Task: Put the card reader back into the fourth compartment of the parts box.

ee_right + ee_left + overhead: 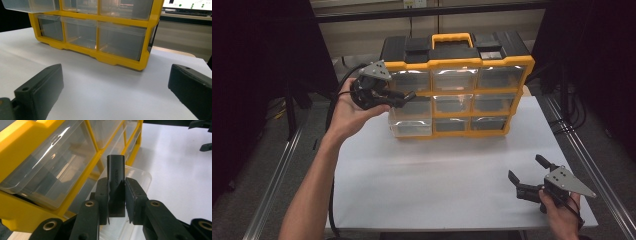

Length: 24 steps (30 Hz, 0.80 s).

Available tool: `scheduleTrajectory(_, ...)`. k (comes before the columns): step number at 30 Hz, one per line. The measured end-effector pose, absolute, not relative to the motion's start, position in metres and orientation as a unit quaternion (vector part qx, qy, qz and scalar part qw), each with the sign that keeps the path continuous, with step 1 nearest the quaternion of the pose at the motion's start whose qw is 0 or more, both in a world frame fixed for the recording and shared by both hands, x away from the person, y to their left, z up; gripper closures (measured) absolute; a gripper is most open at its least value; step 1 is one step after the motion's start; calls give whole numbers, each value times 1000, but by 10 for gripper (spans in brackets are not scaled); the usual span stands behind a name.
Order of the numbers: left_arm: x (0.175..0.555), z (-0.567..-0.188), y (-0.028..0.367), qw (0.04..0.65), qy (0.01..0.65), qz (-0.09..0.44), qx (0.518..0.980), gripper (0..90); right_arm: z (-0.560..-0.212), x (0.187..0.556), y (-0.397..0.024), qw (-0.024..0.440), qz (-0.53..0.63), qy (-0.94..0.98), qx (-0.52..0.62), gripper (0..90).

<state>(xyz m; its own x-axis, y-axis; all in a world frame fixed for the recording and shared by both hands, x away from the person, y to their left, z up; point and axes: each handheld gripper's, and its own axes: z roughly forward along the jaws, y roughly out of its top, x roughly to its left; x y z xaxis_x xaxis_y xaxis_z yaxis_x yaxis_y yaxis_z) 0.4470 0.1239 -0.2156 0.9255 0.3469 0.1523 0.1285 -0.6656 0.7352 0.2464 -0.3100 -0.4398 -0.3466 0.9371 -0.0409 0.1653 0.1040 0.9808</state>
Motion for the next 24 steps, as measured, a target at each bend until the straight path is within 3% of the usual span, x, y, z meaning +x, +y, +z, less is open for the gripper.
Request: scheduleTrajectory(24, 455, -232, 105, 330, 133, 134, 925, 739, -440, 247, -310, 377, 513, 640, 430, 0)
